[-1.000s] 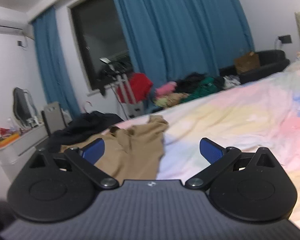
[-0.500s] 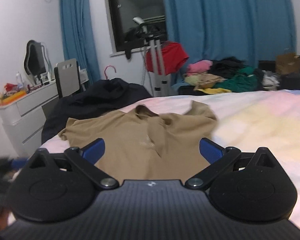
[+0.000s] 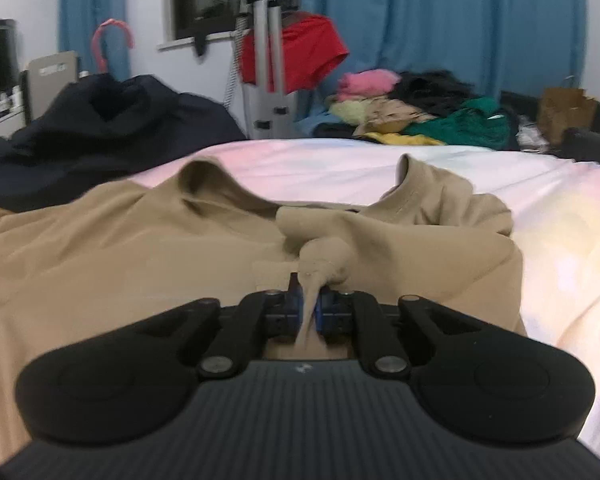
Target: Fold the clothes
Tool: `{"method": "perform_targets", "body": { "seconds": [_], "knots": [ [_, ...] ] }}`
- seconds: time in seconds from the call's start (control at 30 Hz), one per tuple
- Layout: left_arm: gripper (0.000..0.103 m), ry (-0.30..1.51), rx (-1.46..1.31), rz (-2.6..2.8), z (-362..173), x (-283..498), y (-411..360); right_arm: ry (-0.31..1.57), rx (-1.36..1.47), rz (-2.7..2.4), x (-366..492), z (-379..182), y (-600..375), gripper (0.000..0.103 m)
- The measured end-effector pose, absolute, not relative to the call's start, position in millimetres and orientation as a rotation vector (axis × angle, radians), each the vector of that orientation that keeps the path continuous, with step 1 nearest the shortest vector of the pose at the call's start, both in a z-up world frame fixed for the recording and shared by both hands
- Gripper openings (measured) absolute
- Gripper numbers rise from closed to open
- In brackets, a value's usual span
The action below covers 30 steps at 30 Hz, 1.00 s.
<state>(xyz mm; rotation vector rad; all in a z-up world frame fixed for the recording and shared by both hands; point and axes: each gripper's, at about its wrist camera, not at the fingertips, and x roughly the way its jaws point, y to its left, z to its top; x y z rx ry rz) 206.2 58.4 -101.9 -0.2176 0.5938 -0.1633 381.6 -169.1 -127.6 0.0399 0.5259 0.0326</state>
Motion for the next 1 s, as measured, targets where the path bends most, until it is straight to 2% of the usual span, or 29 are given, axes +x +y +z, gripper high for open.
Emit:
{"method": "perform_targets", "body": {
  "seconds": [0.27, 0.37, 0.4, 0.43, 0.47, 0.5, 0.53, 0.83, 1.0],
  "knots": [
    [0.094, 0.583, -0.238, -0.143, -101.3, 207.2, 62.7, 0.475, 0.001, 0.162, 368.3, -106.3, -130.9, 0.008],
    [0.094, 0.560, -0.223, -0.140, -98.8, 201.4, 61.0, 0.494, 0.033, 0.137, 365.1, -107.9, -137.1, 0.013],
    [0.094, 0.554, -0.214, -0.134, -98.0, 200.1, 60.2, 0.506, 0.045, 0.137, 362.2, -106.2, -140.8, 0.021],
    [0.094, 0.548, -0.208, -0.131, -97.2, 199.3, 59.5, 0.519, 0.058, 0.137, 359.3, -104.5, -144.4, 0.045],
    [0.094, 0.544, -0.205, -0.132, -96.1, 198.9, 58.8, 0.526, 0.067, 0.139, 354.9, -101.4, -147.8, 0.060],
    [0.094, 0.539, -0.201, -0.133, -95.1, 198.4, 58.0, 0.519, 0.070, 0.142, 347.1, -95.7, -151.0, 0.086],
    [0.094, 0.531, -0.195, -0.133, -94.1, 197.0, 57.1, 0.503, 0.070, 0.143, 337.5, -88.9, -154.2, 0.094],
    [0.094, 0.504, -0.147, -0.136, -85.9, 161.4, 47.2, 0.383, 0.065, 0.184, 209.2, -21.8, -177.9, 0.095],
    [0.094, 0.453, -0.116, -0.145, -68.9, 129.5, 38.2, 0.343, 0.105, 0.197, 136.2, -7.0, -190.2, 0.095]
  ]
}}
